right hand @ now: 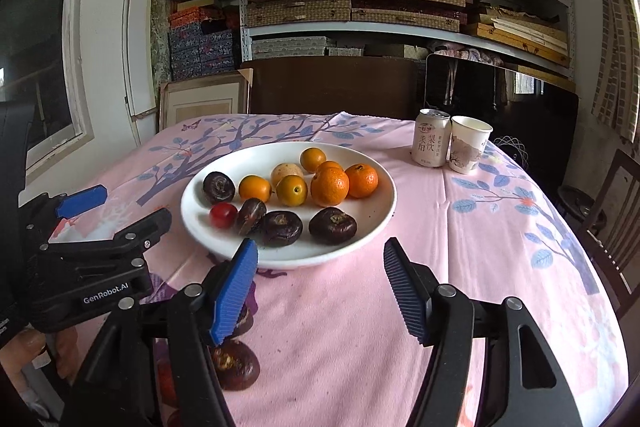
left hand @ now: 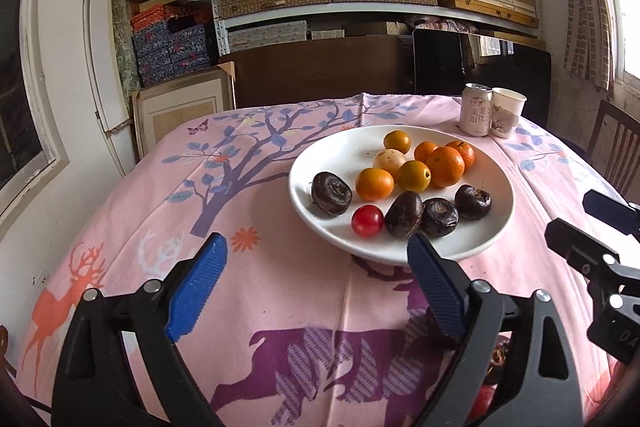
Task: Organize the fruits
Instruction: 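Grasp a red plum with the right tool while the left grasps another red plum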
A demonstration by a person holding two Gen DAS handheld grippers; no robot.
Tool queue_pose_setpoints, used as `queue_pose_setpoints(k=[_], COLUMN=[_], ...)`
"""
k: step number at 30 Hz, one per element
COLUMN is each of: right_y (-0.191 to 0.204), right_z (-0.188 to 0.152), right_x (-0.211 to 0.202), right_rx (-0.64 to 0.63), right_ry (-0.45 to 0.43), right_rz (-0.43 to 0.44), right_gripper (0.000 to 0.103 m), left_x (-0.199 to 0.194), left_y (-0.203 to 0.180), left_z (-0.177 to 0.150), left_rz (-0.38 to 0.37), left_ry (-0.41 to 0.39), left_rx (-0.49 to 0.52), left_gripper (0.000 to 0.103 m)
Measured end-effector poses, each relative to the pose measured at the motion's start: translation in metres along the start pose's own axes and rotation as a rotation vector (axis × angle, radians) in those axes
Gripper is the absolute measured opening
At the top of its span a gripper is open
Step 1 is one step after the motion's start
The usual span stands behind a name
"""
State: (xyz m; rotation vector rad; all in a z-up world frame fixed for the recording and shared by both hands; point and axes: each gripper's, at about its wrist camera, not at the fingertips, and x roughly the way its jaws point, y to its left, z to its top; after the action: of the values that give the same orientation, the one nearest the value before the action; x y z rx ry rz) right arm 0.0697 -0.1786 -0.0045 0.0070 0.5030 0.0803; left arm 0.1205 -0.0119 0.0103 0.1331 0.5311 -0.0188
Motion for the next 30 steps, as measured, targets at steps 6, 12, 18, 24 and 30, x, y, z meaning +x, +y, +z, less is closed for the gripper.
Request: queue_pose_setpoints(k=[6, 12, 18, 24, 30], right_y=[0.005, 0.011, 0.017, 0.028, 0.029], right_z=[-0.024, -0.031, -0.041, -0.049, -0.060], right_x=[-0.023, -0.034, -0.050, -0.064, -0.060], right_rx=[0.001, -0.027, -0.046, -0.097, -0.087], right_ry=[0.013, 0.006, 0.022, 0.044, 0.184], right_rz=[0.042, 0.051, 0.122, 0.180, 0.254], right_gripper=[0.069, 0.076, 0.080, 0.083, 0.080], left_x=[-0.029, -0.039, -0.037, -0.037, -0.032], left_y=[0.013, 0.025, 0.028, 0.027, 0.025], left_z=[-0.017, -0.025, -0.025, -0.026, -0.026], left_rz=[0.047, 0.046, 0.045, 0.043, 0.044], left_ry=[-0.043, -0.046, -0.035, -0.032, -0.014], left_rx=[-0.032, -0.067, -0.080, -0.073, -0.066], left_gripper=[0.097, 0.098, 0.098, 0.098, 0.098])
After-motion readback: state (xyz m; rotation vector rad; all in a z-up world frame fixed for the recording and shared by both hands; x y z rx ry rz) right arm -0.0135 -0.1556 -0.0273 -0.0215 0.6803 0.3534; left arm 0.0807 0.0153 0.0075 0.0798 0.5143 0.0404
